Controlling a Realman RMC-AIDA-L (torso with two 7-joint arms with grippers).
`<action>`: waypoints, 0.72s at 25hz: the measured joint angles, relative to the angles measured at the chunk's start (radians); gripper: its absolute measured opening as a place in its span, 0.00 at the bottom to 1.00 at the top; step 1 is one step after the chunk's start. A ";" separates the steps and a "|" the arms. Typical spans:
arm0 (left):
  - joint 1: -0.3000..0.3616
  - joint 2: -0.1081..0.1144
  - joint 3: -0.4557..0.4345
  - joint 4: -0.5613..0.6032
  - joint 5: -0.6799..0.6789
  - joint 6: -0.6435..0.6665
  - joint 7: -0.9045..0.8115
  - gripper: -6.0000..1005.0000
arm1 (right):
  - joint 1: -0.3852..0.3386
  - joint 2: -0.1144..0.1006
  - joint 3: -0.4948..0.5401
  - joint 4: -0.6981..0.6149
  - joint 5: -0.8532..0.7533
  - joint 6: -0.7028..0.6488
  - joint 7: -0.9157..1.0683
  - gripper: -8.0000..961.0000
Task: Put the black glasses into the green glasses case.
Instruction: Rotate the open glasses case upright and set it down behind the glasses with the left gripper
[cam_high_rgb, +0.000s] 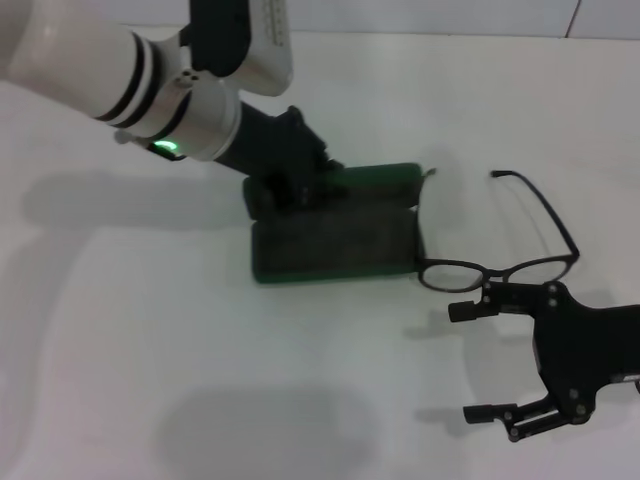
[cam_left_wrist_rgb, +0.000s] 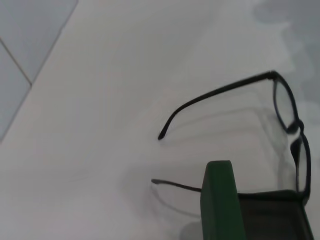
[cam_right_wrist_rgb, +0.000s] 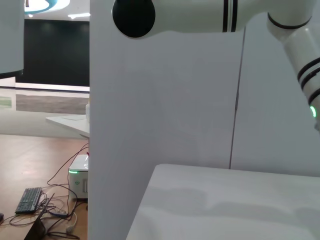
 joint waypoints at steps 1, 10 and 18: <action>-0.001 0.000 0.009 -0.004 -0.015 -0.011 0.004 0.21 | -0.001 0.000 0.000 0.000 0.000 -0.001 0.000 0.81; 0.001 -0.002 0.106 -0.021 -0.042 -0.088 0.021 0.22 | -0.004 -0.001 0.000 0.000 0.000 -0.001 0.000 0.80; 0.000 0.004 0.098 -0.011 -0.032 -0.094 0.022 0.22 | -0.005 -0.001 0.000 0.001 0.002 0.001 0.002 0.79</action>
